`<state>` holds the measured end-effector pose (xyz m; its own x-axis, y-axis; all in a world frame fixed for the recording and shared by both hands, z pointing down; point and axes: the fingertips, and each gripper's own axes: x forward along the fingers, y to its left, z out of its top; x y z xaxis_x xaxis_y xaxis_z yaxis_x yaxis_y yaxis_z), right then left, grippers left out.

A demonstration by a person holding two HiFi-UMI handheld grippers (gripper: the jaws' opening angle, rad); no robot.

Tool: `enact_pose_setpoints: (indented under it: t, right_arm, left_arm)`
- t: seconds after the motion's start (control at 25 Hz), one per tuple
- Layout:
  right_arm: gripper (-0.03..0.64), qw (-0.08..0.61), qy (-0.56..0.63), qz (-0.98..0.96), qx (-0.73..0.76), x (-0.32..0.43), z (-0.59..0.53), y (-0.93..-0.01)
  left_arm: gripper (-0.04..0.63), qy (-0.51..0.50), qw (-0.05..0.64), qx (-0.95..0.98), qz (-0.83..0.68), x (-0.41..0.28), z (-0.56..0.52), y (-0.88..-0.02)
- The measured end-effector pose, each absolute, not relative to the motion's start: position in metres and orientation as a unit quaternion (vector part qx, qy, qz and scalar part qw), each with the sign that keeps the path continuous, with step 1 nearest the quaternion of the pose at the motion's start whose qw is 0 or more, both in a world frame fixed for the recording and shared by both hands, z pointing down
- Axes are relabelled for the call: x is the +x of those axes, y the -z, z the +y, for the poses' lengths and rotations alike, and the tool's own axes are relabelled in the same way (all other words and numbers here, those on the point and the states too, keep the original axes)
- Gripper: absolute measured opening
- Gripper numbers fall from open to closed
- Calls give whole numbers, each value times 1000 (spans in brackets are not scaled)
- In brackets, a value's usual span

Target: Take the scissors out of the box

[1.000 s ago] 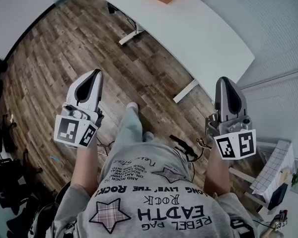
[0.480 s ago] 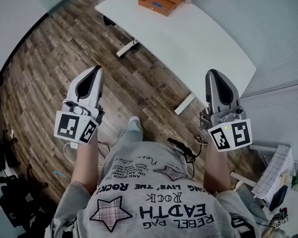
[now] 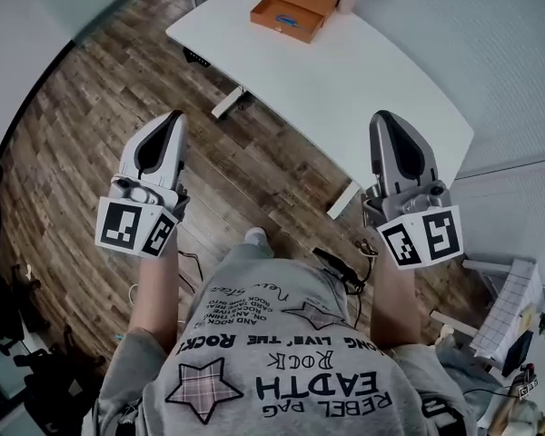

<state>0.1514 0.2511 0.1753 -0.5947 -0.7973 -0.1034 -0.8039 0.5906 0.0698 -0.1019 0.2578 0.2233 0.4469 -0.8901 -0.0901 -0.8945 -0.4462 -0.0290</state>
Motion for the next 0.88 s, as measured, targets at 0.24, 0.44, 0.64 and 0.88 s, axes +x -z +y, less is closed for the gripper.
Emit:
enact_pose_setpoints:
  t: [0.24, 0.44, 0.64, 0.88]
  right_arm:
    - [15, 25, -46, 895, -444, 133, 226, -175]
    - [15, 26, -48, 899, -435, 120, 212, -177]
    - [15, 28, -46, 903, -427, 110, 186, -181]
    - [15, 29, -41, 907, -417, 102, 140, -187]
  left_arm:
    - [9, -17, 35, -847, 530, -122, 231, -229]
    - [9, -19, 34, -838, 545, -139, 222, -232]
    - [9, -18, 40, -828, 559, -151, 202, -231]
    - [9, -13, 44, -819, 573, -162, 165, -232]
